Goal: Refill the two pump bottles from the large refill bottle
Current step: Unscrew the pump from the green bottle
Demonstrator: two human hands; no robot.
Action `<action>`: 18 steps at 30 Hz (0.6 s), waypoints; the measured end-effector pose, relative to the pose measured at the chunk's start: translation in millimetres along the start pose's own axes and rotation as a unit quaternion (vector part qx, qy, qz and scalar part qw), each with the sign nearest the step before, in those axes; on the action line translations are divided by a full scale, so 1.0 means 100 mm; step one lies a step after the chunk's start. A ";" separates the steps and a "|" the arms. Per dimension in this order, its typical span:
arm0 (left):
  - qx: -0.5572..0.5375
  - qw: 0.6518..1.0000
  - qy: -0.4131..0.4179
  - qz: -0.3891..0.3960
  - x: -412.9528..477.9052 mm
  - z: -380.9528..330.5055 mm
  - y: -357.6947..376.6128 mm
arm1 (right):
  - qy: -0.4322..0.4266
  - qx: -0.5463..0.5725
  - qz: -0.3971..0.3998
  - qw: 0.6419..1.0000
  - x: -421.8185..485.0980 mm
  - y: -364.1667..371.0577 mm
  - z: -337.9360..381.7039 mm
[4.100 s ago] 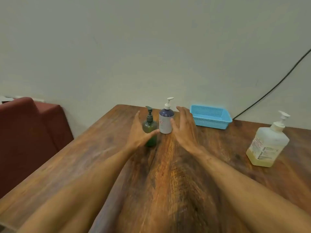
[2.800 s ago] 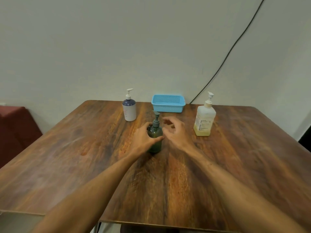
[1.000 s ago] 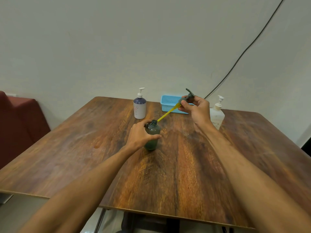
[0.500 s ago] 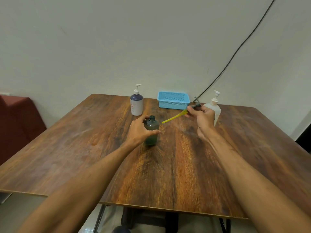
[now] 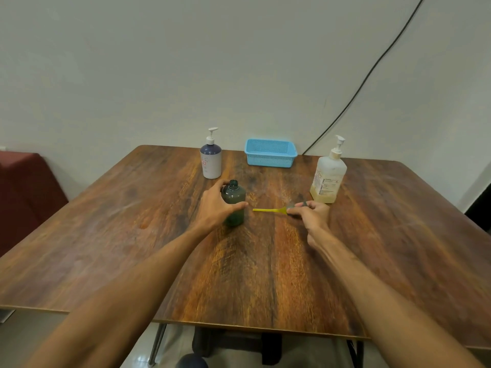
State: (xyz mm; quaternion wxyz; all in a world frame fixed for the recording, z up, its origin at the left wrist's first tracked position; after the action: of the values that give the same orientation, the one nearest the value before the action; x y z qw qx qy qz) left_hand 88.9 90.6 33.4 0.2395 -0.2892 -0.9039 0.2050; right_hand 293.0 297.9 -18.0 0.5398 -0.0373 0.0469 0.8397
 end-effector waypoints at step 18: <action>-0.034 0.998 -0.037 0.049 -0.07 0.12 0.09 | -0.114 -0.297 0.064 0.946 -0.09 0.17 0.02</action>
State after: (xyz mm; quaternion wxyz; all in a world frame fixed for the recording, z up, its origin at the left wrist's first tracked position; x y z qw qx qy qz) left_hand 91.1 90.2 17.3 0.1859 -0.3333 -0.9033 0.1960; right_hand 281.4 283.5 -14.5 0.4516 -0.0970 -0.2636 0.8469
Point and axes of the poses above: each hand's wrist, its own x-axis towards the middle knuckle, its own y-axis out of the palm, z = x × y, the point moved 10 cm from there along x, towards the middle knuckle, and after that the axes turned 1 degree about -z, right-handed, at the moved point
